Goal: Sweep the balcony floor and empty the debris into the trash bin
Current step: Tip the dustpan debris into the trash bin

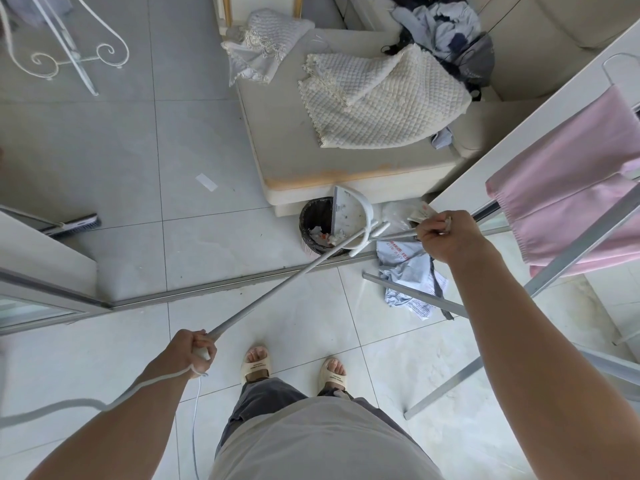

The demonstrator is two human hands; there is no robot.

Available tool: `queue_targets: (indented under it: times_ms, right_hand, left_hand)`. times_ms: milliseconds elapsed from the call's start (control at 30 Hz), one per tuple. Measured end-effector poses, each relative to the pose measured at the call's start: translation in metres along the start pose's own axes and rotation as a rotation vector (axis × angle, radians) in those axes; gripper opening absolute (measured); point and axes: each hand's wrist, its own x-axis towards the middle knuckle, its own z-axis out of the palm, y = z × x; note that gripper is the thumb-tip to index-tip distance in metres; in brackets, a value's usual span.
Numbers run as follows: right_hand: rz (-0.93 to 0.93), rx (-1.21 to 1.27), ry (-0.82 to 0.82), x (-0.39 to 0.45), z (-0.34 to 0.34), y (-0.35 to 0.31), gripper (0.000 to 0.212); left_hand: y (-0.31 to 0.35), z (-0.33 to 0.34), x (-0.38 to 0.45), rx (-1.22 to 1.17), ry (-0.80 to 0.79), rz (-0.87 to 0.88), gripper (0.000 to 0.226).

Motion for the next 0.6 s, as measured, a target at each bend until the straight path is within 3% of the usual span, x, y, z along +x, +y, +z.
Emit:
queue_targets:
  times_ms: [267,400,600]
  right_hand:
    - [-0.020,-0.048,-0.036,-0.002,-0.012,0.001,0.027]
    - [0.025,-0.054,-0.006,-0.005,-0.011,0.006,0.020]
    - [0.006,0.103,-0.083,-0.022,-0.001,-0.014,0.025]
  left_hand:
    - [0.002,-0.010,0.014,-0.044,-0.041,-0.025,0.016]
    - [-0.002,-0.009,0.011,-0.039,-0.021,-0.015,0.022]
    - [-0.002,-0.011,0.009,-0.034,-0.017,-0.009,0.024]
